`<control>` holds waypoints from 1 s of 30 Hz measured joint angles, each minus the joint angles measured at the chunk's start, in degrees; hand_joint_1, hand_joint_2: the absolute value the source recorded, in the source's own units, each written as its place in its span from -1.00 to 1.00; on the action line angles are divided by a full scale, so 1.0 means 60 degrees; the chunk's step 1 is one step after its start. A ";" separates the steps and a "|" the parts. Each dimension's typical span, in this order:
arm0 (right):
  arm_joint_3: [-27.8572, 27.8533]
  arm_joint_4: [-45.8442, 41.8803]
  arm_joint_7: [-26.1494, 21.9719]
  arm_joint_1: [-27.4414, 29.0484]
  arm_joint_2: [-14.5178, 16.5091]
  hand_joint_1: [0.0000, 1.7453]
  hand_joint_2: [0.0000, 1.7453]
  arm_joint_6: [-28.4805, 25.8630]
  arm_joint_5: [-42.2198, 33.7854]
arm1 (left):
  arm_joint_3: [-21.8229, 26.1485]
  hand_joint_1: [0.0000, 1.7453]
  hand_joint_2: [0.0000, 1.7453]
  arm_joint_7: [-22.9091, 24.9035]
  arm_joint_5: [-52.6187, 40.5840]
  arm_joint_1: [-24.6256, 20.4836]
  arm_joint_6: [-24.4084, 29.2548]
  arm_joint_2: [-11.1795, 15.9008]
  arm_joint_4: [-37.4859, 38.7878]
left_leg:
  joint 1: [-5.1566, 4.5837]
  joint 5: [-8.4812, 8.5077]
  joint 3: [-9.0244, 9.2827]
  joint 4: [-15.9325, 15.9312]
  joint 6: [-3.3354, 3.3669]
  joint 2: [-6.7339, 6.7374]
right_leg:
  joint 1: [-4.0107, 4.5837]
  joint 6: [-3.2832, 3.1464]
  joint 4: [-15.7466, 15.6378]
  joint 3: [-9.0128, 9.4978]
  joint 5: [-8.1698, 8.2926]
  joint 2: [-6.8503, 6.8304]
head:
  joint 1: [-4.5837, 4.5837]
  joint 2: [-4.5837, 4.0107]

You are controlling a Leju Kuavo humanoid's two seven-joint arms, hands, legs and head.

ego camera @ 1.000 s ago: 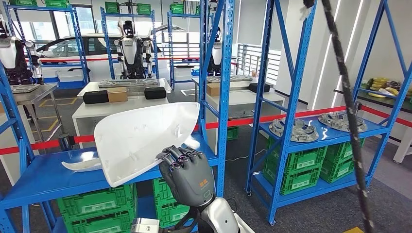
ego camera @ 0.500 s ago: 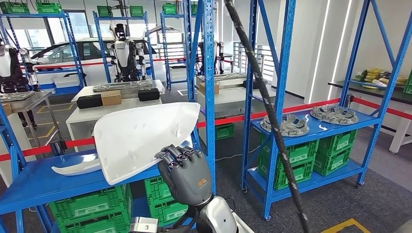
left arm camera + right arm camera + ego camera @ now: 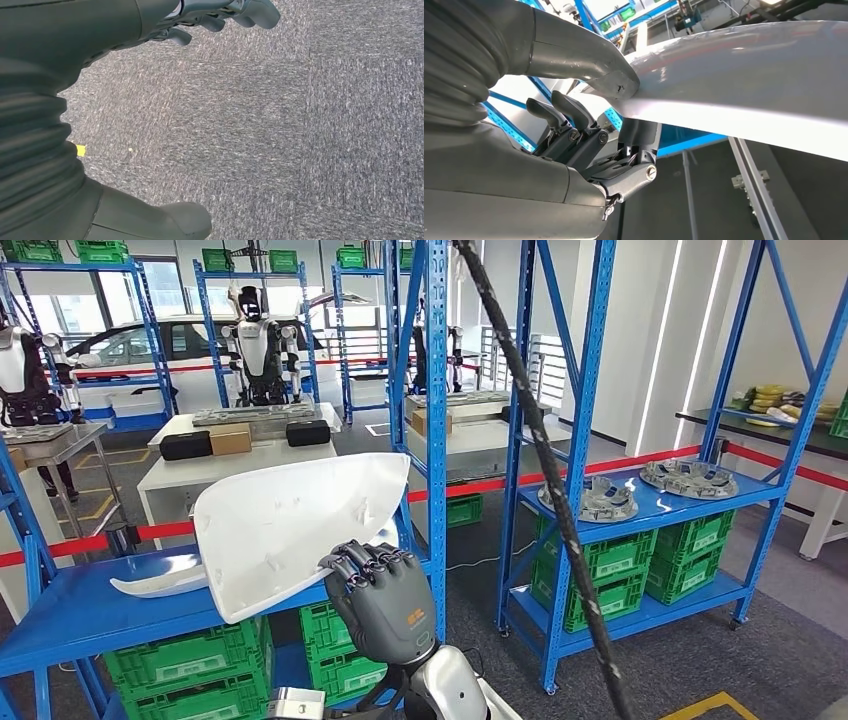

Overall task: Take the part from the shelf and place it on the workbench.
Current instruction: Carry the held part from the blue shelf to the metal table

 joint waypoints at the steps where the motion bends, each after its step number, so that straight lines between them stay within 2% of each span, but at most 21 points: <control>1: 0.0001 0.0009 -0.0017 -0.0001 0.0001 0.94 1.00 0.0000 0.0002 | 0.0000 -1.00 1.00 0.0000 0.0005 0.0000 0.0000 0.0005 -0.0001 | -0.0009 -0.0013 -0.0019 0.0028 0.0024 -0.0002 | -0.0017 0.0026 -0.0012 0.0009 0.0011 -0.0004 | 0.0001 0.0000; 4: 0.0005 0.0026 -0.0074 -0.0009 0.0029 0.94 1.00 -0.0005 0.0015 | 0.0000 -1.00 1.00 -0.0002 0.0042 0.0006 0.0001 0.0008 0.0000 | -0.0007 -0.0004 -0.0005 -0.0089 0.0238 -0.0024 | -0.0050 0.0139 -0.0118 0.0099 0.0055 -0.0039 | -0.0013 0.0000; 6: 0.0011 0.0039 -0.0094 -0.0029 0.0052 0.94 1.00 -0.0008 0.0034 | 0.0000 -1.00 1.00 -0.0006 0.0078 0.0010 0.0000 -0.0014 0.0001 | 0.0073 0.0168 0.0182 -0.0417 0.0329 -0.0054 | -0.0025 0.0208 0.0061 0.0069 -0.0160 -0.0032 | -0.0010 0.0000; 7: 0.0014 0.0049 -0.0100 -0.0034 0.0058 0.94 1.00 -0.0008 0.0042 | 0.0000 -1.00 1.00 -0.0009 0.0091 0.0010 0.0000 -0.0025 0.0001 | 0.0129 0.0261 0.0252 -0.0543 0.0330 -0.0073 | -0.0031 0.0249 0.0427 -0.0065 -0.0434 -0.0020 | 0.0005 0.0000; 9: 0.0022 0.0086 -0.0088 -0.0007 0.0058 0.94 1.00 -0.0002 0.0070 | 0.0001 -1.00 1.00 -0.0012 0.0101 0.0015 0.0000 -0.0028 0.0002 | 0.0162 0.0343 0.0192 -0.0563 0.0285 -0.0150 | -0.0119 0.0362 0.1598 -0.0554 -0.1147 -0.0001 | 0.0036 0.0000; 10: 0.0026 0.0107 -0.0066 0.0019 0.0057 0.94 1.00 0.0005 0.0094 | 0.0002 -1.00 1.00 -0.0012 0.0103 0.0024 -0.0001 -0.0030 0.0003 | 0.0189 0.0360 0.0116 -0.0526 0.0251 -0.0208 | -0.0180 0.0423 0.2099 -0.0764 -0.1375 -0.0001 | 0.0049 0.0000; 11: 0.0029 0.0126 -0.0030 0.0040 0.0060 0.94 1.00 0.0014 0.0127 | 0.0002 -1.00 1.00 -0.0011 0.0104 0.0033 -0.0001 -0.0033 0.0004 | 0.0223 0.0378 0.0028 -0.0471 0.0205 -0.0278 | -0.0244 0.0486 0.2313 -0.0838 -0.1435 -0.0001 | 0.0052 0.0000; 12: 0.0031 0.0136 0.0013 0.0048 0.0067 0.94 1.00 0.0022 0.0164 | 0.0002 -1.00 1.00 -0.0009 0.0104 0.0040 -0.0002 -0.0037 0.0005 | 0.0270 0.0395 -0.0075 -0.0395 0.0141 -0.0353 | -0.0310 0.0551 0.2133 -0.0714 -0.1313 0.0001 | 0.0057 0.0000; 14: 0.0032 0.0139 0.0081 0.0056 0.0086 0.94 1.00 0.0033 0.0231 | 0.0000 -1.00 1.00 -0.0002 0.0099 0.0047 -0.0004 -0.0040 0.0007 | 0.0388 0.0406 -0.0303 -0.0170 -0.0041 -0.0526 | -0.0430 0.0699 0.1022 -0.0050 -0.0856 0.0138 | 0.0065 0.0000; 15: 0.0035 0.0134 0.0099 0.0068 0.0098 0.94 1.00 0.0034 0.0259 | 0.0000 -1.00 1.00 0.0006 0.0095 0.0052 -0.0005 -0.0028 0.0006 | 0.0419 0.0393 -0.0410 -0.0038 -0.0150 -0.0615 | -0.0451 0.0727 0.0537 0.0199 -0.0700 0.0271 | 0.0078 -0.0001; 16: 0.0037 0.0124 0.0111 0.0087 0.0101 0.94 1.00 0.0035 0.0279 | 0.0000 -1.00 1.00 0.0014 0.0091 0.0062 -0.0005 -0.0017 0.0005 | 0.0432 0.0383 -0.0487 0.0054 -0.0248 -0.0694 | -0.0452 0.0684 0.0298 0.0320 -0.0633 0.0377 | 0.0070 -0.0001; 17: 0.0038 0.0109 0.0120 0.0109 0.0105 0.94 1.00 0.0035 0.0292 | 0.0000 -1.00 1.00 0.0021 0.0087 0.0084 -0.0006 -0.0009 0.0005 | 0.0428 0.0380 -0.0524 0.0080 -0.0328 -0.0765 | -0.0421 0.0583 0.0330 0.0278 -0.0655 0.0426 | 0.0062 -0.0001; 19: 0.0039 0.0067 0.0130 0.0120 0.0123 0.94 1.00 0.0033 0.0301 | 0.0000 -1.00 1.00 0.0036 0.0082 0.0165 -0.0008 -0.0010 0.0009 | 0.0436 0.0437 -0.0558 0.0005 -0.0461 -0.0875 | -0.0398 0.0318 0.0405 0.0216 -0.0616 0.0306 | 0.0034 0.0000; 21: 0.0038 0.0011 0.0139 0.0123 0.0167 0.94 1.00 0.0030 0.0294 | 0.0000 -1.00 1.00 0.0061 0.0077 0.0264 -0.0009 -0.0003 0.0014 | 0.0427 0.0293 -0.0681 0.0193 -0.0495 -0.0674 | -0.0392 0.0132 0.0404 0.0204 -0.0535 0.0144 | 0.0004 -0.0001; 22: 0.0035 -0.0016 0.0145 0.0130 0.0182 0.94 1.00 0.0029 0.0288 | 0.0000 -1.00 1.00 0.0075 0.0075 0.0292 -0.0007 0.0002 0.0015 | 0.0398 0.0017 -0.0853 0.0602 -0.0472 -0.0473 | -0.0382 0.0059 0.0392 0.0190 -0.0489 0.0056 | -0.0018 -0.0002; 24: 0.0026 -0.0073 0.0155 0.0189 0.0186 0.94 1.00 0.0031 0.0279 | 0.0000 -1.00 1.00 0.0084 0.0072 0.0304 -0.0002 0.0008 0.0015 | 0.0313 -0.0808 -0.1368 0.1997 -0.0395 -0.0125 | -0.0315 -0.0016 0.0387 0.0153 -0.0442 -0.0141 | -0.0050 -0.0002; 25: 0.0022 -0.0101 0.0150 0.0240 0.0183 0.94 1.00 0.0031 0.0280 | 0.0000 -1.00 1.00 0.0085 0.0072 0.0311 0.0001 0.0011 0.0015 | 0.0277 -0.1141 -0.1590 0.2671 -0.0363 -0.0066 | -0.0273 -0.0034 0.0388 0.0133 -0.0433 -0.0258 | -0.0055 -0.0002; 26: 0.0021 -0.0144 0.0138 0.0301 0.0178 0.94 1.00 0.0030 0.0285 | 0.0000 -1.00 1.00 0.0085 0.0072 0.0325 0.0002 0.0016 0.0015 | 0.0242 -0.1318 -0.1664 0.3064 -0.0319 -0.0045 | -0.0231 -0.0044 0.0388 0.0123 -0.0431 -0.0378 | -0.0057 -0.0001; 27: 0.0021 -0.0201 0.0122 0.0356 0.0169 0.94 1.00 0.0026 0.0290 | 0.0000 -1.00 1.00 0.0084 0.0072 0.0343 0.0002 0.0024 0.0015 | 0.0202 -0.1326 -0.1544 0.3076 -0.0257 -0.0029 | -0.0194 -0.0051 0.0389 0.0118 -0.0433 -0.0492 | -0.0056 -0.0001; 28: 0.0021 -0.0278 0.0098 0.0400 0.0160 0.94 1.00 0.0022 0.0292 | 0.0000 -1.00 1.00 0.0080 0.0074 0.0359 0.0002 0.0034 0.0014 | 0.0151 -0.1188 -0.1221 0.2679 -0.0175 0.0016 | -0.0163 -0.0056 0.0389 0.0123 -0.0439 -0.0604 | -0.0057 0.0000; 30: 0.0021 -0.0488 0.0060 0.0447 0.0138 0.94 1.00 0.0016 0.0289 | 0.0000 -1.00 1.00 0.0065 0.0089 0.0367 0.0002 0.0064 0.0010 | -0.0001 -0.0848 -0.0320 0.1371 0.0027 0.0386 | -0.0098 -0.0036 0.0390 0.0149 -0.0473 -0.0817 | -0.0056 -0.0001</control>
